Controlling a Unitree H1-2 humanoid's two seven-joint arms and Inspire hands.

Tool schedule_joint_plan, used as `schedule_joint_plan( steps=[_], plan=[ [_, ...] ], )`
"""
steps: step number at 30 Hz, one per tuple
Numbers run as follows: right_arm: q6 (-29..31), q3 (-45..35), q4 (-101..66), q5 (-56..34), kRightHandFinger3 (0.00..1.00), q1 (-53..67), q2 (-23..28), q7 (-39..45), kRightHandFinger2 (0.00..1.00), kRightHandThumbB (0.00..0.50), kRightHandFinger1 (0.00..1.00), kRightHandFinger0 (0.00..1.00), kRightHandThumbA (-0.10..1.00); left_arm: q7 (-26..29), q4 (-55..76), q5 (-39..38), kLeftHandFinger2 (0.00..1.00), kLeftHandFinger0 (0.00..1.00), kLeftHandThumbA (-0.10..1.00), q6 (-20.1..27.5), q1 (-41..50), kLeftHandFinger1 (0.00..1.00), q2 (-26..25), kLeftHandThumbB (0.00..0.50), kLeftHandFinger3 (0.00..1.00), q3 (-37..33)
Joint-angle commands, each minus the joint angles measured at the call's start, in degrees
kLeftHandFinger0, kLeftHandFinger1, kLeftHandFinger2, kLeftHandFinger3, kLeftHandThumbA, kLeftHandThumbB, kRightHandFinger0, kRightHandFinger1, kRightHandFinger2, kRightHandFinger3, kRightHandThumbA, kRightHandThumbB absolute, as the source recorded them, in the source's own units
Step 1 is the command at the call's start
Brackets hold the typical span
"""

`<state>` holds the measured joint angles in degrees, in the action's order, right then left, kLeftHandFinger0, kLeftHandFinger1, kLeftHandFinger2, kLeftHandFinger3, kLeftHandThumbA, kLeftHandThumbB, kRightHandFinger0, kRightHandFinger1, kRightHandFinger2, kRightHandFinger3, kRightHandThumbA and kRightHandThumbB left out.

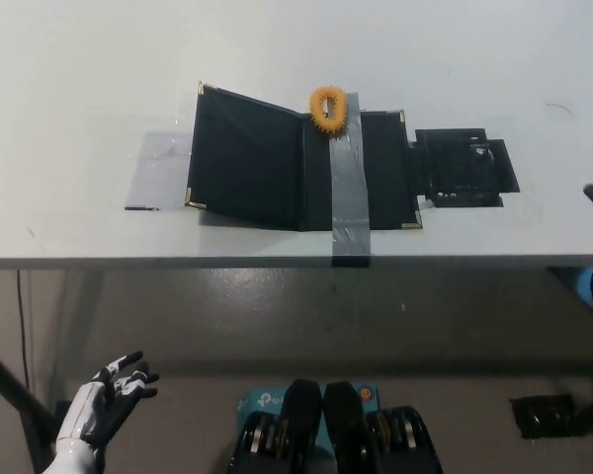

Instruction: The robot uses its right hand to push the cover of the diary kept in the middle of the desk towards the left to open it

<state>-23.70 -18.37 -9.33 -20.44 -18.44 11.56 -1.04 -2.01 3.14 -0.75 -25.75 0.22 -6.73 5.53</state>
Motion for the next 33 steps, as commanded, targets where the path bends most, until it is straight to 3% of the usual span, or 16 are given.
schedule_joint_plan(
  steps=[1,4,10,19,21,24,28,33],
  plan=[
    [7.3,-1.0,0.5,0.6,1.0,2.5,2.1,2.4,0.94,0.168,0.93,0.87,1.0,0.5,1.3,-0.4,0.68,0.95,0.57,1.9,0.1,0.7,-0.5,0.157,0.83,0.9],
    [8.7,-0.7,1.4,1.9,0.96,4.9,2.0,2.0,0.91,0.145,0.9,0.84,1.0,0.3,1.2,-0.4,0.72,0.95,0.57,2.1,0.1,0.72,-0.6,0.151,0.85,1.0],
    [13.2,-0.2,6.6,3.6,0.93,10.7,0.5,1.4,0.89,0.208,0.88,0.81,1.0,0.2,1.3,-0.3,0.75,0.97,0.58,2.1,0.1,0.73,-0.4,0.157,0.87,1.0],
    [23.0,-0.9,20.3,5.2,0.92,14.8,0.3,1.5,0.89,0.214,0.89,0.83,0.98,0.1,1.0,-0.3,0.73,0.92,0.61,2.6,0.0,0.73,-0.9,0.196,0.84,1.3],
    [24.2,-1.2,21.9,5.2,0.91,14.9,0.4,1.2,0.89,0.218,0.87,0.82,0.97,0.2,0.9,-0.4,0.72,0.92,0.61,2.5,-0.1,0.72,-0.8,0.189,0.84,1.4],
    [25.5,-1.1,23.6,6.0,0.89,15.6,0.5,0.4,0.86,0.17,0.85,0.78,0.96,0.0,1.1,-0.7,0.73,0.92,0.6,2.3,-0.3,0.71,-0.9,0.178,0.86,1.6],
    [26.9,-1.4,25.5,5.8,0.85,15.9,0.6,0.4,0.84,0.213,0.83,0.77,0.95,0.4,1.1,-0.1,0.72,0.91,0.61,2.2,-0.3,0.7,-0.8,0.182,0.85,1.5],
    [26.9,-1.5,25.3,6.6,0.83,16.3,0.2,-0.9,0.81,0.208,0.81,0.74,0.97,0.4,1.5,-0.2,0.74,0.91,0.61,2.0,0.3,0.71,-0.8,0.193,0.85,1.7]
  ],
)
